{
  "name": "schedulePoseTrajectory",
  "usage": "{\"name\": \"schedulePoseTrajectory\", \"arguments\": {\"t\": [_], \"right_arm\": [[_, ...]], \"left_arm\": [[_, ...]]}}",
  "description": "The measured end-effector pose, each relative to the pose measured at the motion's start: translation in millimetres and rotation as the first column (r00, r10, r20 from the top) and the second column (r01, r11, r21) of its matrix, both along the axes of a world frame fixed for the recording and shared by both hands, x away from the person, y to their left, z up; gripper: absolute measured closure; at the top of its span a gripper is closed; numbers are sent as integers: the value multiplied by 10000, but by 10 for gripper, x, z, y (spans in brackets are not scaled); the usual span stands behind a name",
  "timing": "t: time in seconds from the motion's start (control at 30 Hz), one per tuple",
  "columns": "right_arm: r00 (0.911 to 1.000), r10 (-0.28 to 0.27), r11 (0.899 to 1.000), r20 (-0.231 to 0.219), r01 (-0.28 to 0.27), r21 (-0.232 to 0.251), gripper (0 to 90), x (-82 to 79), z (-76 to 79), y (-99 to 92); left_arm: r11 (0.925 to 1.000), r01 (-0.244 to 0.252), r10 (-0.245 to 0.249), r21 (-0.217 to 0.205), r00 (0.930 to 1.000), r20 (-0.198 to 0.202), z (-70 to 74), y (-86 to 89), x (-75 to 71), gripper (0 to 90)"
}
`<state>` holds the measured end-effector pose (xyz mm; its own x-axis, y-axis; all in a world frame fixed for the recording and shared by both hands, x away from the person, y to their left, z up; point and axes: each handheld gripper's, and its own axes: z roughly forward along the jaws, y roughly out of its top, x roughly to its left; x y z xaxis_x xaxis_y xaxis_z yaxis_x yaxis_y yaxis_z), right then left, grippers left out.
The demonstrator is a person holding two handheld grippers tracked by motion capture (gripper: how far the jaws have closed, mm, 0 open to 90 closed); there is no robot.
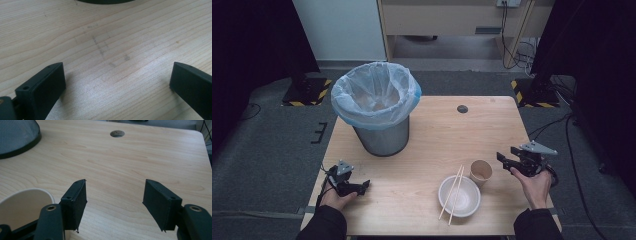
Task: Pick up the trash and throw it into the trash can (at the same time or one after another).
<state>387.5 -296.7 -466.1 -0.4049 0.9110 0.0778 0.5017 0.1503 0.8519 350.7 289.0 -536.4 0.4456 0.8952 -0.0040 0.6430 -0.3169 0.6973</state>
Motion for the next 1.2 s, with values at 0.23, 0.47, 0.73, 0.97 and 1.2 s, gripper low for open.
{"name": "schedulePoseTrajectory", "arguments": {"t": [0.23, 0.47, 0.73, 0.97, 1.2], "right_arm": [[9985, 538, 9985, 31, -538, 17, 433, -39, 99, 116], [9909, 1281, 9918, -419, -1279, 88, 542, -75, 91, 258], [9707, 2014, 9792, -1311, -2028, 33, 642, -76, 5, 371], [9587, 2235, 9731, -1758, -2297, -153, 707, -54, -57, 397], [9528, 2244, 9721, -2044, -2335, -213, 786, -38, -93, 398]], "left_arm": [[10000, 31, -31, 4, 10000, 6, 0, -1, -3, 0], [10000, 39, -39, 4, 10000, 4, 0, -2, -4, 0], [10000, 45, -45, 5, 10000, 2, 0, -3, -5, 0], [10000, 46, -46, 6, 10000, 4, 0, -3, -5, 0], [10000, 44, -44, 5, 10000, 4, 0, -3, -5, 0]]}}
